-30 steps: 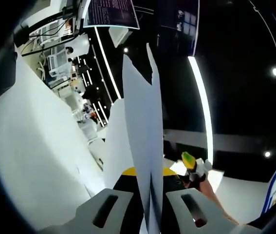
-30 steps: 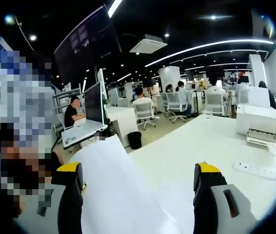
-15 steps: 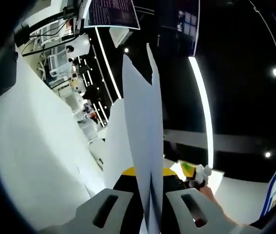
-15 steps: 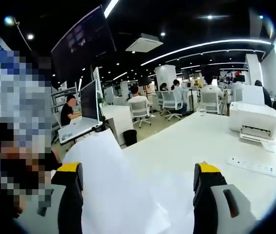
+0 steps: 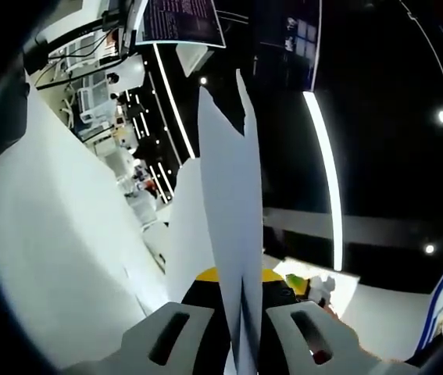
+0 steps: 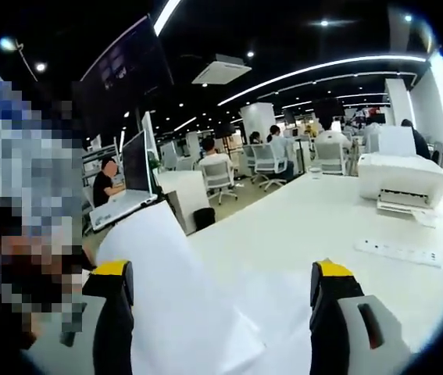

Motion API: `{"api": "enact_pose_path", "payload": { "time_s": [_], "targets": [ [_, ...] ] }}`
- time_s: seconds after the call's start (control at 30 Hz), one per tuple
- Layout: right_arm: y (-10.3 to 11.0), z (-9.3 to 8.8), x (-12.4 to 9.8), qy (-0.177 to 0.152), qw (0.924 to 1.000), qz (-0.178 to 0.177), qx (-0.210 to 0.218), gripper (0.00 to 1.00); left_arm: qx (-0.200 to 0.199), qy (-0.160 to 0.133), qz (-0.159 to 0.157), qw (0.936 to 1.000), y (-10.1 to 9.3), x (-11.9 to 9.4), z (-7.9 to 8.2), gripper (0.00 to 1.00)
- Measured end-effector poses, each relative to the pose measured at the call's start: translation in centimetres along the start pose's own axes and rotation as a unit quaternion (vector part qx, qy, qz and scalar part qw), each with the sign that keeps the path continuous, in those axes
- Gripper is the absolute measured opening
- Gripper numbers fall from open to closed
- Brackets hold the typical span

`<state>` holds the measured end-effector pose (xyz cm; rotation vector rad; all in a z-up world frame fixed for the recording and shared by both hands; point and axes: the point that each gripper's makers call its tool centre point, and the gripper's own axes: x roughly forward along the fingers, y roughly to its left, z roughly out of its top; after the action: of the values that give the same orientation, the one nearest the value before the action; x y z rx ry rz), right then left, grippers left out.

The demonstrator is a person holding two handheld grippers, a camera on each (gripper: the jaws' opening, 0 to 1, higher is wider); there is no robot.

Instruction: Organize the stack of printing papers by aligning and flattening the scattered papers on the table

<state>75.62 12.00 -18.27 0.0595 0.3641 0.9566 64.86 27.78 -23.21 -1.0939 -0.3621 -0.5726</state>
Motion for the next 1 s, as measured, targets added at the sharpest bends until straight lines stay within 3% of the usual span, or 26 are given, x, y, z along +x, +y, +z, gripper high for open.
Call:
{"api": "enact_pose_path", "payload": {
  "time_s": [0.73, 1.0],
  "targets": [
    [-3.1, -3.3, -1.9, 0.014, 0.9992, -0.029, 0.024, 0.88, -0.002, -0.001, -0.001, 1.0000, 0.0, 0.0, 0.0, 0.06],
    [-4.5, -5.4, -3.0, 0.021, 0.9980, -0.047, 0.035, 0.88, -0.003, -0.002, -0.001, 1.0000, 0.0, 0.0, 0.0, 0.06]
  ]
}}
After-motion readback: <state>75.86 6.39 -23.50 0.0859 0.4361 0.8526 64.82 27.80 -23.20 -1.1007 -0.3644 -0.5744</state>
